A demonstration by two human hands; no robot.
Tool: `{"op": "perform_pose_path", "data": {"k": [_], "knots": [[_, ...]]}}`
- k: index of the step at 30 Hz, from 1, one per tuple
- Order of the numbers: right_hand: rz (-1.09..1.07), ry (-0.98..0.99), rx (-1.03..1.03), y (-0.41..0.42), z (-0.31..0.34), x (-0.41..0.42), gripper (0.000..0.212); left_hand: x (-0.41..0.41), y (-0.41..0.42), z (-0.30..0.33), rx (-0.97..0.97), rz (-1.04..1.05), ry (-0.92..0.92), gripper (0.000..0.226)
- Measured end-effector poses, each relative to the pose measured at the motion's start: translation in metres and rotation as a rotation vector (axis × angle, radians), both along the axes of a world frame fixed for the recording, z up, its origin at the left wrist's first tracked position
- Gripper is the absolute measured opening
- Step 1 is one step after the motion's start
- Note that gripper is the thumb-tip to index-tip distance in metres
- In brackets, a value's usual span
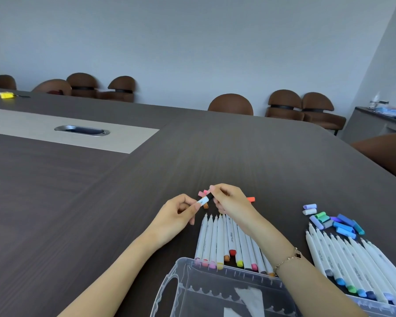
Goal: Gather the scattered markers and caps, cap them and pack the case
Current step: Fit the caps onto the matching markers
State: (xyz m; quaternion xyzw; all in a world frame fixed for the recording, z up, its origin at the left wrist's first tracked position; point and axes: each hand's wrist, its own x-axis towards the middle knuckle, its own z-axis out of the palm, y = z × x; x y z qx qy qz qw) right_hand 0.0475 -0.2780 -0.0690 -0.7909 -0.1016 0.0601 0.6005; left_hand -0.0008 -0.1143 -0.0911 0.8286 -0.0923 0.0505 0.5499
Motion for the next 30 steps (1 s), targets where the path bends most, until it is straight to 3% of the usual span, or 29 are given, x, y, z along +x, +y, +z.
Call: {"op": "perform_pose_path", "data": {"k": [7,11,16,19,23,30], "knots": [[-0.045,-0.14,-0.114,0.009,-0.004,0.002,0.026,-0.004,-0.005,0.003,0.008,0.042,0.023,0.015],[-0.098,-0.298,-0.262,0.003,-0.001,0.001,0.021,-0.006,-0.008,0.014,0.285,0.188,0.046,0.014],[-0.298,-0.343,-0.208,-0.019,0.016,0.007,0.024,-0.016,0.0,0.02,0.57,0.406,0.135,0.022],[-0.384,-0.352,-0.162,-0.028,0.02,0.011,0.026,-0.02,0.001,0.015,0.674,0.384,0.149,0.023],[-0.437,-0.318,-0.15,-0.04,0.023,0.015,0.026,-0.024,-0.004,0.015,0.561,0.297,0.081,0.022],[-0.376,-0.205,-0.458,-0.054,0.008,0.03,0.017,-0.032,-0.016,0.012,0.637,0.168,0.067,0.017]]}}
